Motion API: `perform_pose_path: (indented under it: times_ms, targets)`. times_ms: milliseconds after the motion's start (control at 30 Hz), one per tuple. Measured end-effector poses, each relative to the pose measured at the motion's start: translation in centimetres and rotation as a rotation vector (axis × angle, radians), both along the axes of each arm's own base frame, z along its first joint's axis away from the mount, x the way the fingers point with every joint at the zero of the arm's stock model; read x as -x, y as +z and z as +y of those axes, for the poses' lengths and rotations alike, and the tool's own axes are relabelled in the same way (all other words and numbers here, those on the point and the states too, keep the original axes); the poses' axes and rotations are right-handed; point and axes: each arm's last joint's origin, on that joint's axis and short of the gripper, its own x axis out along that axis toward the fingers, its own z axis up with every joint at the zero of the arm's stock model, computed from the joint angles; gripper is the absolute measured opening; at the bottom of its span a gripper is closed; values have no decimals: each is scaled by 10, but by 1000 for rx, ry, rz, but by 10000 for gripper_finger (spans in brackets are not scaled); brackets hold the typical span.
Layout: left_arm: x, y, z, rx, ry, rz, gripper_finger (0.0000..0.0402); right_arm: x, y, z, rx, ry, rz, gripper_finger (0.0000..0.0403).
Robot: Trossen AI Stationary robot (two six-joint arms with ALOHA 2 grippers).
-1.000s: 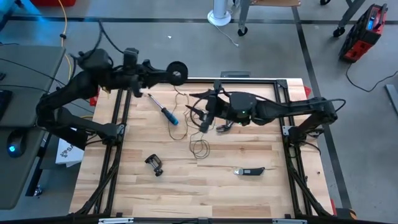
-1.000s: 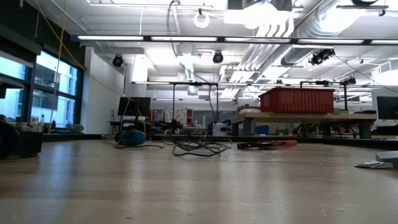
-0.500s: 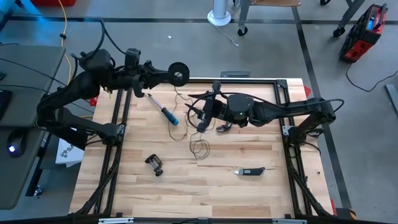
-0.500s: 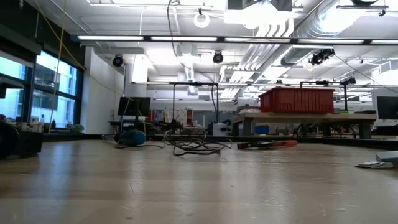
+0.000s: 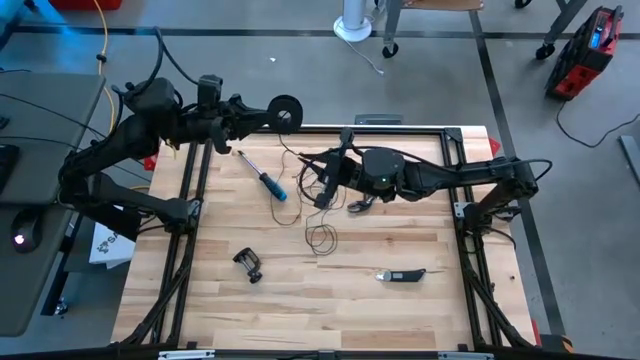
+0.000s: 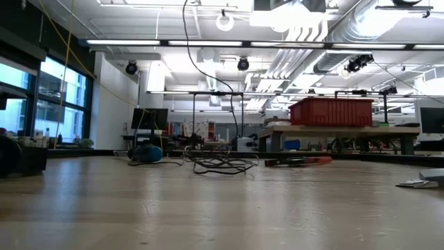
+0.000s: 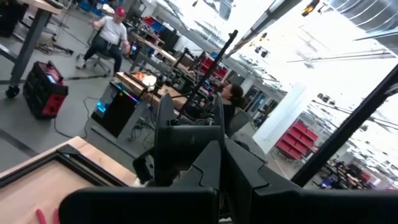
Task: Coil cords
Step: Coil the black wire onto the black spool
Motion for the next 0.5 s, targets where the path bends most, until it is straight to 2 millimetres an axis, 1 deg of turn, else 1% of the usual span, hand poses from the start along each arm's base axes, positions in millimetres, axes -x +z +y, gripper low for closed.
perform_pose_path:
  times_ms: [167, 367, 500]
  targets:
    - [1, 0, 3, 32, 18, -8, 0, 1, 0, 6, -30, -31, -16, 2]
    - [2, 3, 4, 62, 18, -40, 0, 2, 2, 14, -25, -65, -32, 1]
    - [2, 3, 4, 83, 14, -39, 0, 2, 1, 13, -25, -69, -26, 18]
